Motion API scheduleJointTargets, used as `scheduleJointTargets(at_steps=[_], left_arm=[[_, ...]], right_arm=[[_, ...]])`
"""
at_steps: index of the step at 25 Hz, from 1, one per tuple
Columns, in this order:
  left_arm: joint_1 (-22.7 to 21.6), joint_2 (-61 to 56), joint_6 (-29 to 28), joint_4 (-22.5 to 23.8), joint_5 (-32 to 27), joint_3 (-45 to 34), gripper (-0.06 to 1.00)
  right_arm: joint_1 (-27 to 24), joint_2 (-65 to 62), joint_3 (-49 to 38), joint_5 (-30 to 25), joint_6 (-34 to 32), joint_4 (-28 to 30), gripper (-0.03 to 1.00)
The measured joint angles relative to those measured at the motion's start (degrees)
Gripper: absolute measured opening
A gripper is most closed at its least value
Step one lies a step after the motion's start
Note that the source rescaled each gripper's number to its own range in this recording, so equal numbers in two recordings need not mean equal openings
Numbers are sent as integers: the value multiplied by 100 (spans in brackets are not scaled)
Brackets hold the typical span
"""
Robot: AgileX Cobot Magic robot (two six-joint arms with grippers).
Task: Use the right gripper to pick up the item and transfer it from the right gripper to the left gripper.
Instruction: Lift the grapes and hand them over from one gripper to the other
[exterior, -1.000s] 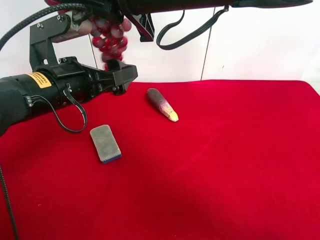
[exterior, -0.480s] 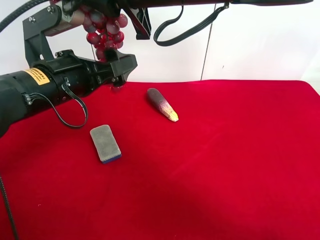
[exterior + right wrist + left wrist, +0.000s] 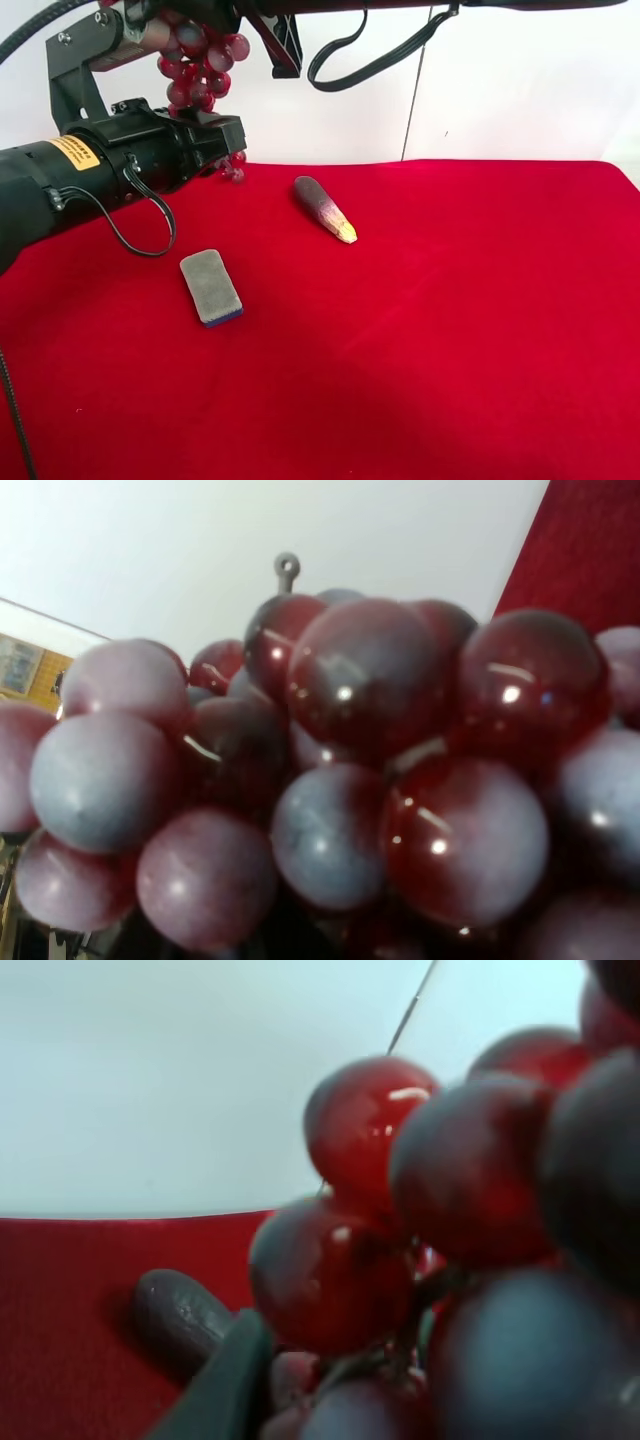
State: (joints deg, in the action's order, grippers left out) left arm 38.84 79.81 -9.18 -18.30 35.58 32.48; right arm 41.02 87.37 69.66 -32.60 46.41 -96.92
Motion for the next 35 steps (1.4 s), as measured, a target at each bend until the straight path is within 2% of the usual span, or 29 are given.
scheduleJointTargets(at_steps=[8,15,20,35], left_arm=[[0,0,-5,85,-168,0,4],[0,6,-5,99,-525,-4,4],[0,21,-5,78,-715,-4,4],[0,21,-5,73,-717,-4,4]], right_arm=[[0,0,0,-7,2,154,0],[0,-1,21,199,2,756,0],[19,-1,21,396,2,961,0],[30,-1,21,1004,2,1057,0]])
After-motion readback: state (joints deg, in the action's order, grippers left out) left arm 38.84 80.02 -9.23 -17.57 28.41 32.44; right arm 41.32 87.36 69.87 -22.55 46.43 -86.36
